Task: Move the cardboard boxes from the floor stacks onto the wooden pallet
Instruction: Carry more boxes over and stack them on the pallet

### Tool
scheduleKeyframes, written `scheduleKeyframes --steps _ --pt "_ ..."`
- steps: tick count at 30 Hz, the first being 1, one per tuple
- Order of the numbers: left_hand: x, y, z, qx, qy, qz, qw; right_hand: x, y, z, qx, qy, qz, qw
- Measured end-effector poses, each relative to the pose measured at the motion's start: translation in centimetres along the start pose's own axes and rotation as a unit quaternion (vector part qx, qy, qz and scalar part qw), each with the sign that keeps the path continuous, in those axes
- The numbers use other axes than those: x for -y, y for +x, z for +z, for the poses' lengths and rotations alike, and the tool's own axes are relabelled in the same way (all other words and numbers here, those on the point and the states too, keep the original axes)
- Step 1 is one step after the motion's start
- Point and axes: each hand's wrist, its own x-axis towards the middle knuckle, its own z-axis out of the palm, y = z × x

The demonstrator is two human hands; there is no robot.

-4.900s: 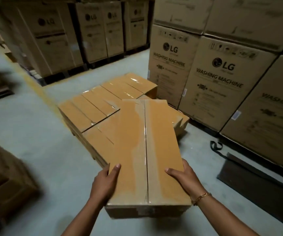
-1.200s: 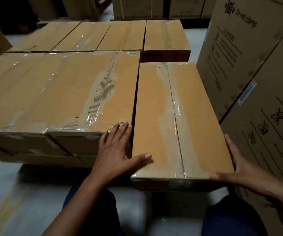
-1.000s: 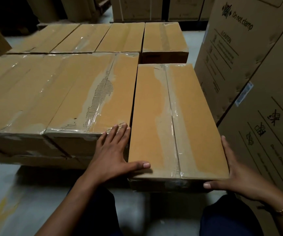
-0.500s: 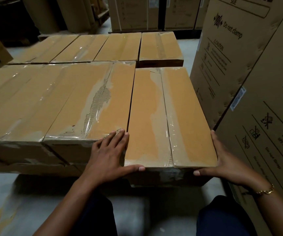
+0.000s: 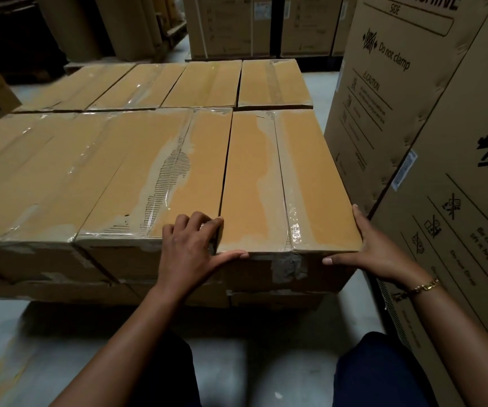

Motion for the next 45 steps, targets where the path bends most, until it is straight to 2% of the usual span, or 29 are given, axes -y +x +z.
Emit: scheduleKeyframes --steps 4,11,15,23,40,45 --pt "0.1 0.7 0.1 0.000 0.026 0.006 1.000 0.1 0.4 -0.1 -0.005 -0.006 0.012 1.000" --pt "0.5 0.8 0.9 0.069 0.071 0.023 0.995 -0.6 0.2 0.9 -0.021 0.030 0.019 0.999" --pt "0.6 1.1 0.8 0.092 0.059 0.027 0.994 -0.5 0.2 1.1 -0.030 0.036 0.016 0.999" --pt "0.6 1.0 1.5 0.049 0.053 0.020 0.997 -0.5 1.0 1.3 -0.048 0.051 0.012 0.997" --pt "0.2 1.4 2.1 0.027 0.047 0.004 0.999 -1.4 2.4 1.4 -0.064 0.045 0.012 0.997" --pt "0.3 1.3 1.9 0.031 0.057 0.008 0.998 -2.2 2.0 1.6 -0.055 0.123 0.007 0.991"
